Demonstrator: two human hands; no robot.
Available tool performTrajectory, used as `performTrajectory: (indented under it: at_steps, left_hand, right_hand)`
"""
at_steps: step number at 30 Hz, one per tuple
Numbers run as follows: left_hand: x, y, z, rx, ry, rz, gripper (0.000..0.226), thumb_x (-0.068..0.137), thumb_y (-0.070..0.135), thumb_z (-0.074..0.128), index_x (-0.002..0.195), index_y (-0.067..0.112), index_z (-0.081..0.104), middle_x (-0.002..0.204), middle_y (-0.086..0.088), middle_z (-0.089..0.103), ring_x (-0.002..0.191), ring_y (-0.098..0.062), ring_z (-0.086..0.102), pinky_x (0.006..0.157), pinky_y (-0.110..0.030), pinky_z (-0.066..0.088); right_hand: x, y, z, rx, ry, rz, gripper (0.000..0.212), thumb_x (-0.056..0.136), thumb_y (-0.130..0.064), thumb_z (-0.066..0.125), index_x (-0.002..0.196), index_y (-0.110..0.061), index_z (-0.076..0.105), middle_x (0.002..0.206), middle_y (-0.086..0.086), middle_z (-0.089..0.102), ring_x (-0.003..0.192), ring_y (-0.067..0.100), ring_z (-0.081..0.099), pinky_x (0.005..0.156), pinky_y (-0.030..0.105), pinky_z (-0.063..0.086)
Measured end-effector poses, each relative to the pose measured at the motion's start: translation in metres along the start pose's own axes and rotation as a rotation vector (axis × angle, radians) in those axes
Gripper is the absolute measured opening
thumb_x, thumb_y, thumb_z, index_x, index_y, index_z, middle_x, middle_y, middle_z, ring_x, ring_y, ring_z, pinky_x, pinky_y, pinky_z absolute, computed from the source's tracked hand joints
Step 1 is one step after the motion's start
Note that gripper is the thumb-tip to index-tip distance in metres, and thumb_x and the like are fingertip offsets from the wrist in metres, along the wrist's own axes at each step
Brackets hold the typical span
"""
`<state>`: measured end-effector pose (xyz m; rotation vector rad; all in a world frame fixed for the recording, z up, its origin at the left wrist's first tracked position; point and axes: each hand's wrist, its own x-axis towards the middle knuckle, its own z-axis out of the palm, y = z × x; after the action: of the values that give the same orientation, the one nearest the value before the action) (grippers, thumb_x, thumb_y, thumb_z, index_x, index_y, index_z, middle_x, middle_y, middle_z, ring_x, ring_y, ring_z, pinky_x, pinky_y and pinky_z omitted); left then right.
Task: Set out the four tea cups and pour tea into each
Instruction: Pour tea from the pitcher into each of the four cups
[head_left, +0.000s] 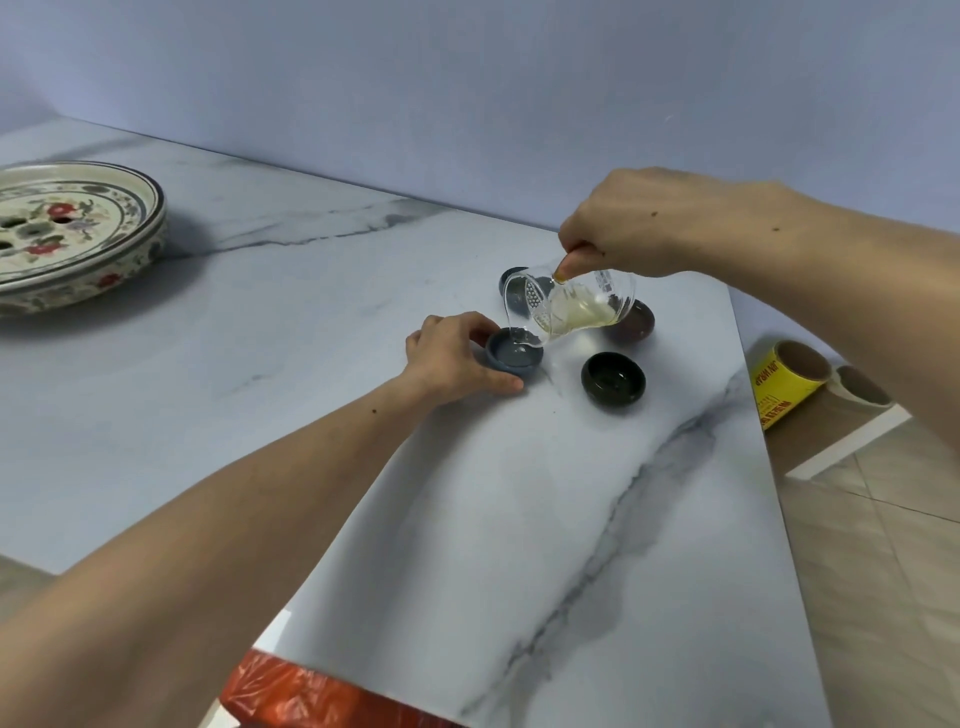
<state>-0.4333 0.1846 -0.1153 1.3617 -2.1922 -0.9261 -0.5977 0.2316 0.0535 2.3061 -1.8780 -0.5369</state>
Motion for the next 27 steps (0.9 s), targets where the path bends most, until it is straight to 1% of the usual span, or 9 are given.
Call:
performTrajectory:
  at_steps: [3, 9, 12, 14, 22, 27]
  left_hand:
    - [0.001, 0.000, 0.000, -0.001, -0.006, -0.003, 0.069, 0.051, 0.054, 0.086, 0.112, 0.031, 0.063, 0.111, 0.010, 0.067, 0.118, -0.020, 0.050, 0.104, -0.044, 0.037]
    - [0.001, 0.000, 0.000, -0.011, -0.011, -0.015, 0.068, 0.050, 0.052, 0.087, 0.111, 0.031, 0.063, 0.110, 0.009, 0.067, 0.117, -0.020, 0.051, 0.103, -0.044, 0.038]
    - [0.000, 0.001, -0.001, -0.020, -0.016, -0.015, 0.067, 0.051, 0.050, 0.087, 0.111, 0.031, 0.063, 0.110, 0.009, 0.067, 0.117, -0.020, 0.051, 0.102, -0.044, 0.040]
    - [0.000, 0.002, -0.002, -0.015, -0.026, -0.014, 0.067, 0.052, 0.049, 0.087, 0.111, 0.031, 0.063, 0.111, 0.009, 0.067, 0.117, -0.021, 0.051, 0.102, -0.044, 0.040]
    - [0.000, 0.001, -0.002, -0.026, -0.039, -0.005, 0.066, 0.053, 0.046, 0.087, 0.113, 0.030, 0.063, 0.112, 0.009, 0.067, 0.118, -0.020, 0.050, 0.102, -0.044, 0.041]
    - [0.000, 0.001, -0.003, -0.025, -0.053, -0.003, 0.067, 0.055, 0.044, 0.087, 0.115, 0.029, 0.062, 0.115, 0.007, 0.066, 0.120, -0.021, 0.049, 0.103, -0.044, 0.039]
  right_hand:
    - [0.000, -0.004, -0.004, -0.058, -0.018, -0.021, 0.036, 0.090, -0.051, 0.050, 0.081, -0.016, 0.057, 0.069, 0.000, 0.046, 0.083, 0.035, 0.057, 0.062, 0.036, 0.045]
    - [-0.003, -0.009, -0.014, -0.137, -0.038, -0.047, 0.036, 0.091, -0.048, 0.051, 0.081, -0.014, 0.057, 0.069, 0.002, 0.045, 0.082, 0.035, 0.057, 0.061, 0.036, 0.042]
    - [-0.005, -0.011, -0.020, -0.162, -0.040, -0.043, 0.038, 0.091, -0.048, 0.052, 0.083, -0.011, 0.058, 0.076, 0.009, 0.056, 0.079, 0.035, 0.058, 0.060, 0.035, 0.044]
    - [-0.006, -0.011, -0.023, -0.168, -0.042, -0.039, 0.039, 0.090, -0.048, 0.052, 0.083, -0.010, 0.059, 0.080, 0.011, 0.060, 0.078, 0.034, 0.059, 0.060, 0.035, 0.045]
    - [-0.008, -0.012, -0.030, -0.182, -0.038, -0.021, 0.038, 0.090, -0.047, 0.054, 0.083, -0.011, 0.059, 0.083, 0.011, 0.058, 0.076, 0.034, 0.059, 0.061, 0.036, 0.046]
    - [-0.008, -0.014, -0.033, -0.204, -0.022, -0.032, 0.037, 0.091, -0.047, 0.053, 0.090, -0.010, 0.063, 0.087, 0.011, 0.056, 0.079, 0.034, 0.058, 0.061, 0.035, 0.044]
